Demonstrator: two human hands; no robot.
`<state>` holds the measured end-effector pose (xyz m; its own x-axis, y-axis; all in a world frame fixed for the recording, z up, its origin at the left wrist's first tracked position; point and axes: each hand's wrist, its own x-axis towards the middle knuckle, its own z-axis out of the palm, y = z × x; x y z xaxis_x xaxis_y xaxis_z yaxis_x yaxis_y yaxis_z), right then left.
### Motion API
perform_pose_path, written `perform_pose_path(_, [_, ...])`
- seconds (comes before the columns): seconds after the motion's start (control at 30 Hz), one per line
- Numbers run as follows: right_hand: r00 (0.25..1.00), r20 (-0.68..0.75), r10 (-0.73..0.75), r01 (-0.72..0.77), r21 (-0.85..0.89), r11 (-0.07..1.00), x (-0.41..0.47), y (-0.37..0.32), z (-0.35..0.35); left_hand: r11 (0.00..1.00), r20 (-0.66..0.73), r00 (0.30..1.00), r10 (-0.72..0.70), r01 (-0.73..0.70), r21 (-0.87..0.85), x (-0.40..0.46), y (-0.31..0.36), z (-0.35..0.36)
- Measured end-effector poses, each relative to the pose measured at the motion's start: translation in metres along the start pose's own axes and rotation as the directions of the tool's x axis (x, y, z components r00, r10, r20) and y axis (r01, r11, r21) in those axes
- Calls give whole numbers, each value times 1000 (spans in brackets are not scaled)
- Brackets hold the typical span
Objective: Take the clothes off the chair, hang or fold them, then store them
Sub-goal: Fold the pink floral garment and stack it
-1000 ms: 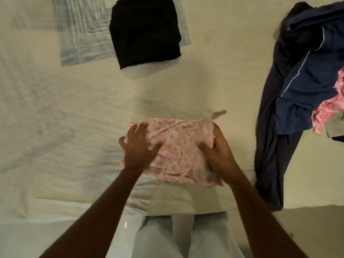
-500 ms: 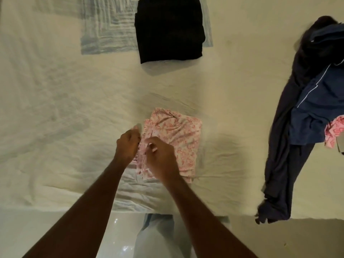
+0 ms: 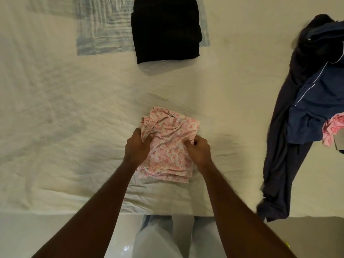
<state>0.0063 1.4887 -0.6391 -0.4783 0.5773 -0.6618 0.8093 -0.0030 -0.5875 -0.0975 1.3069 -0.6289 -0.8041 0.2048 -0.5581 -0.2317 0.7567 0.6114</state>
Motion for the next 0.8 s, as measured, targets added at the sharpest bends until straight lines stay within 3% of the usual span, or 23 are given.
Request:
perform_pose_path(0.23, [971,-150,-185,187,-4,982,-8,10,-1,997,217,976,21,-5,-74,5,10,-10])
perform_pose_path(0.53, [884,-340,-321,361,60,931,55,-33,-73,971,221,960,174,-130,-202,56,109,11])
perform_pose_path(0.8, [854,-358,-377,421,48,906,180,-127,-179,953,183,947,264,-227,-201,142,243,47])
